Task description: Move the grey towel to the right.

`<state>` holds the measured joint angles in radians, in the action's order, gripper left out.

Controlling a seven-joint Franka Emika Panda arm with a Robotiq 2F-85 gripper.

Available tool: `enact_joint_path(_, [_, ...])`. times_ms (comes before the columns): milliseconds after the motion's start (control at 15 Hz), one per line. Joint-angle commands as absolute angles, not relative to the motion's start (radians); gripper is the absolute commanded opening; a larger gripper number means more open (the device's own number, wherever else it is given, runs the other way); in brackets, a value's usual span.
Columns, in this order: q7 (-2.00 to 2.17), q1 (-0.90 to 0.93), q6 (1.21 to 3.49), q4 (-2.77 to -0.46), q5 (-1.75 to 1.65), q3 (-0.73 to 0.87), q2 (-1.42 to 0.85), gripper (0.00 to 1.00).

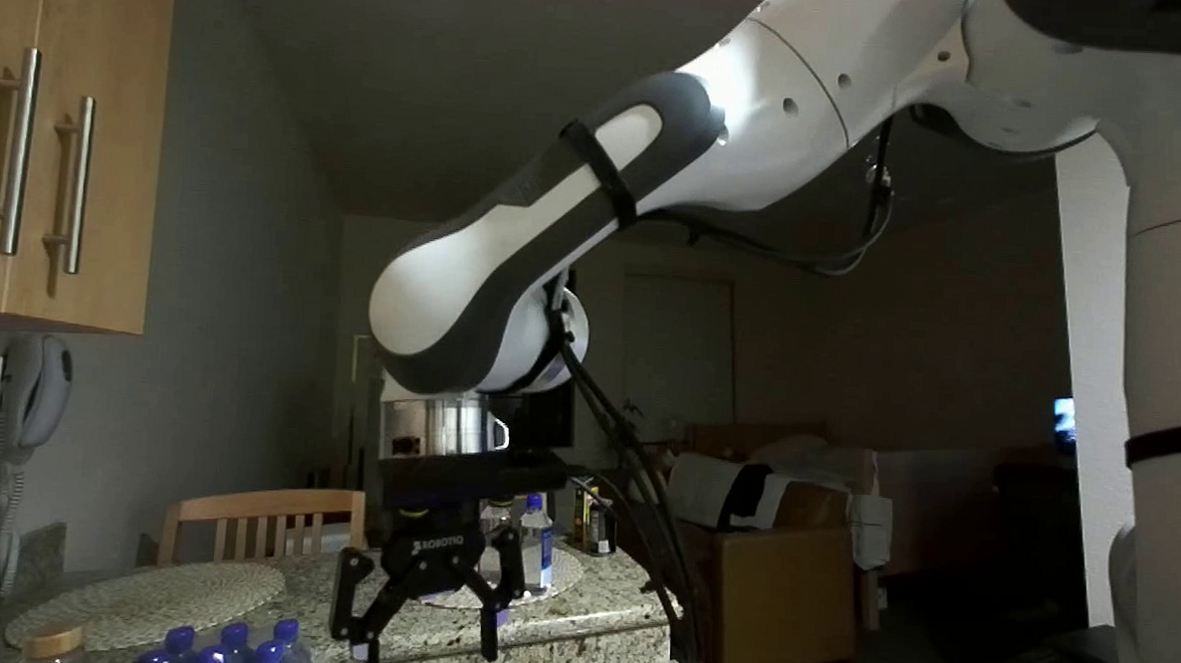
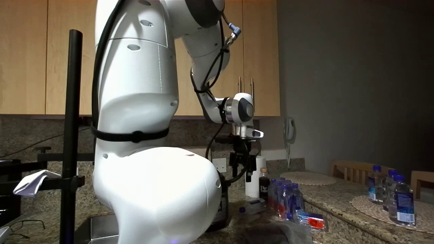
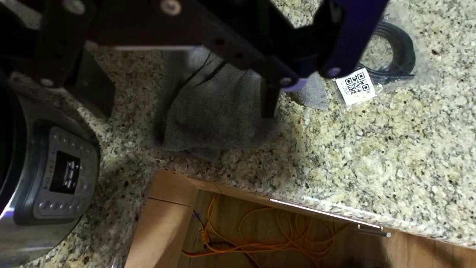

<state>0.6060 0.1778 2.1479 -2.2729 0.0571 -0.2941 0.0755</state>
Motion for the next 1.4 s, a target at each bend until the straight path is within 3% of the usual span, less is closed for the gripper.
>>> enact_joint_path(0, [0.69, 0.182, 2.22, -2.272, 0.006, -0.271, -0.004, 1.0])
enact_joint_path(667, [0.688, 0.198, 2.14, -2.063, -0.034, -0.131, -0.346, 1.0])
enact_joint_path(1333, [0.709, 0.226, 2.114, -1.902, -0.021, -0.029, -0.541, 1.0])
